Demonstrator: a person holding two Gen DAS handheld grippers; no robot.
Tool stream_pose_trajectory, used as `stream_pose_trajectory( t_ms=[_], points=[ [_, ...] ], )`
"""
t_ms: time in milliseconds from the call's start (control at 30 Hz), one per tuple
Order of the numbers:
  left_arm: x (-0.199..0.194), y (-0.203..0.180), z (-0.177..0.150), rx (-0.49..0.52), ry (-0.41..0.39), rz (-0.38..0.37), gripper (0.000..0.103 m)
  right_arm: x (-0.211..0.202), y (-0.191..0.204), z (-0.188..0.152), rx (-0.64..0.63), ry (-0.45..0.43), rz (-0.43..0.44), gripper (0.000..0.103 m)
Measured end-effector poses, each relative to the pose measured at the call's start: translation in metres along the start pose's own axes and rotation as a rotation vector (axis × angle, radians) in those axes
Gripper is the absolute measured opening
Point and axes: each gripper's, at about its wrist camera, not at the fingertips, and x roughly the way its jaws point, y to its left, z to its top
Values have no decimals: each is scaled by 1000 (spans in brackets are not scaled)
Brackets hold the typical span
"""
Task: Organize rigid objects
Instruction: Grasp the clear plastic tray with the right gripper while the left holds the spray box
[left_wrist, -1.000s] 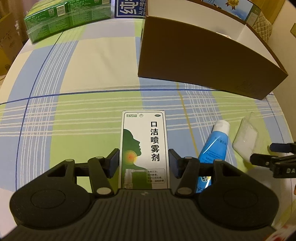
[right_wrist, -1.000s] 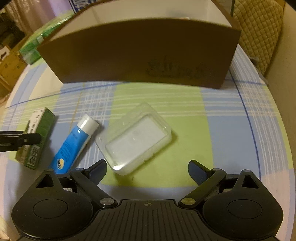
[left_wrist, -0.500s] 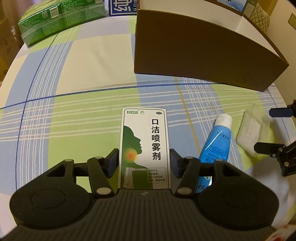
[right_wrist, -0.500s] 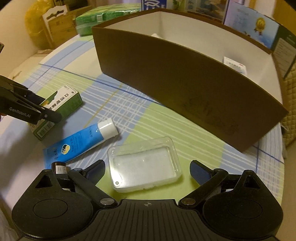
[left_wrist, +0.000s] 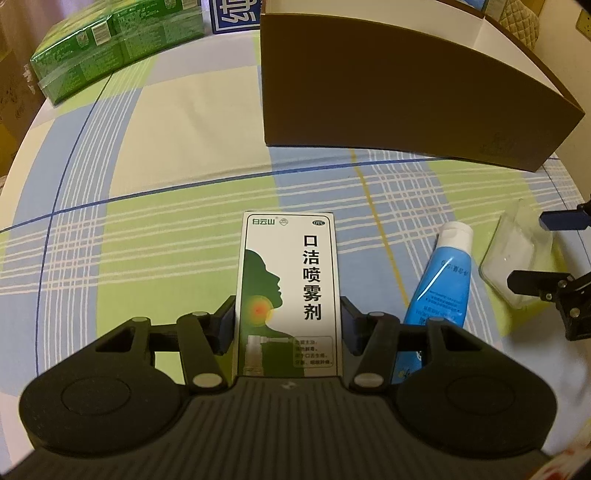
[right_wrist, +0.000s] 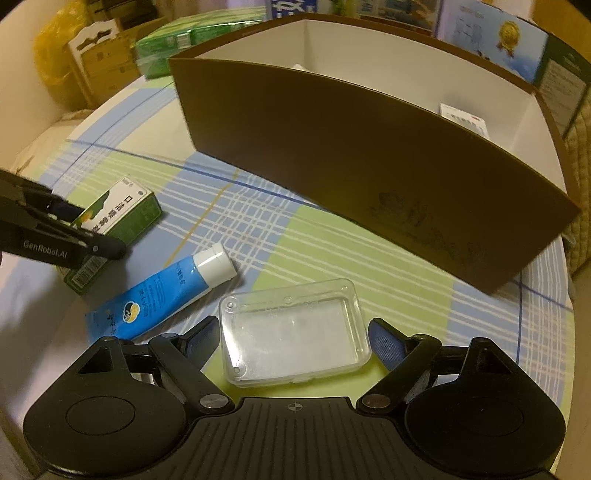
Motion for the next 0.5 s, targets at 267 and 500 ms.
stream_pose_trajectory(
  t_ms=[267,500],
  points=[
    [-19,0,3,5,-44,-20,51,-21,-6,0,93,-29,8,84],
    [-41,-2,10,6,-79,-25,51,-41,-5,3,126,-72,18,84]
  ],
)
